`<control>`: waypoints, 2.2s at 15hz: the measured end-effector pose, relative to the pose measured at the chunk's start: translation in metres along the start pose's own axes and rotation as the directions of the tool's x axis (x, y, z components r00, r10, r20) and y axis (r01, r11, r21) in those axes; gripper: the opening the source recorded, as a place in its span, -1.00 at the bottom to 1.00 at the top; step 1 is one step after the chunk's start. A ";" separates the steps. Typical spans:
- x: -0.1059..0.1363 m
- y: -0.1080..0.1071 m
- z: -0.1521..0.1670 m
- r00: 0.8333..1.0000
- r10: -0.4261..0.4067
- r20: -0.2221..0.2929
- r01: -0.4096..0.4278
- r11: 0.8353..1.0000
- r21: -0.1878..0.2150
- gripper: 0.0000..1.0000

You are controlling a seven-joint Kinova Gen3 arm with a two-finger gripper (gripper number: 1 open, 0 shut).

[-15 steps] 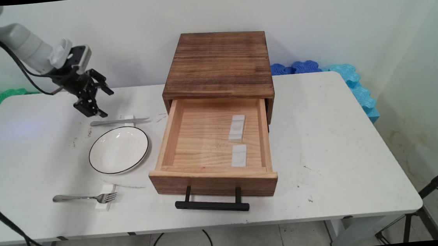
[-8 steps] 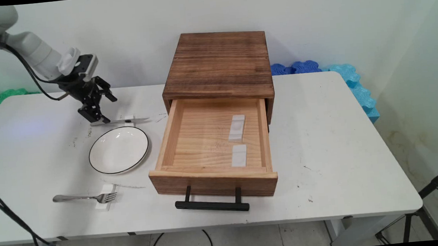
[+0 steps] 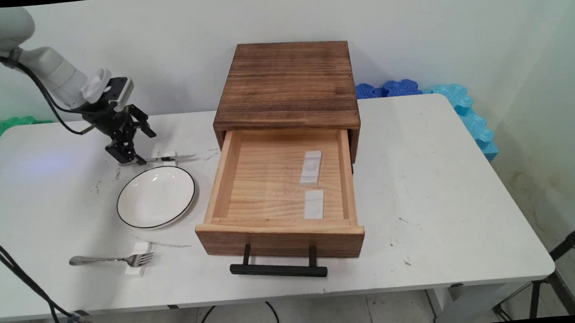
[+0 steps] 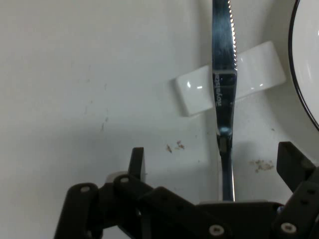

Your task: Pick up the knife from the left of the white plate, then place the picked object into the drawer

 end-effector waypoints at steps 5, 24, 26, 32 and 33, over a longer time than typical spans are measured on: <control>-0.003 -0.003 0.008 1.000 0.004 -0.003 -0.004 1.000 -0.015 1.00; -0.007 -0.003 0.015 1.000 -0.022 -0.020 0.021 0.999 -0.030 -1.00; -0.008 -0.002 0.014 1.000 -0.022 -0.019 0.021 0.999 -0.031 -1.00; -0.011 0.001 0.011 1.000 -0.025 -0.016 0.024 0.999 -0.032 -1.00; -0.011 0.002 0.009 1.000 -0.027 -0.016 0.026 0.999 -0.031 -1.00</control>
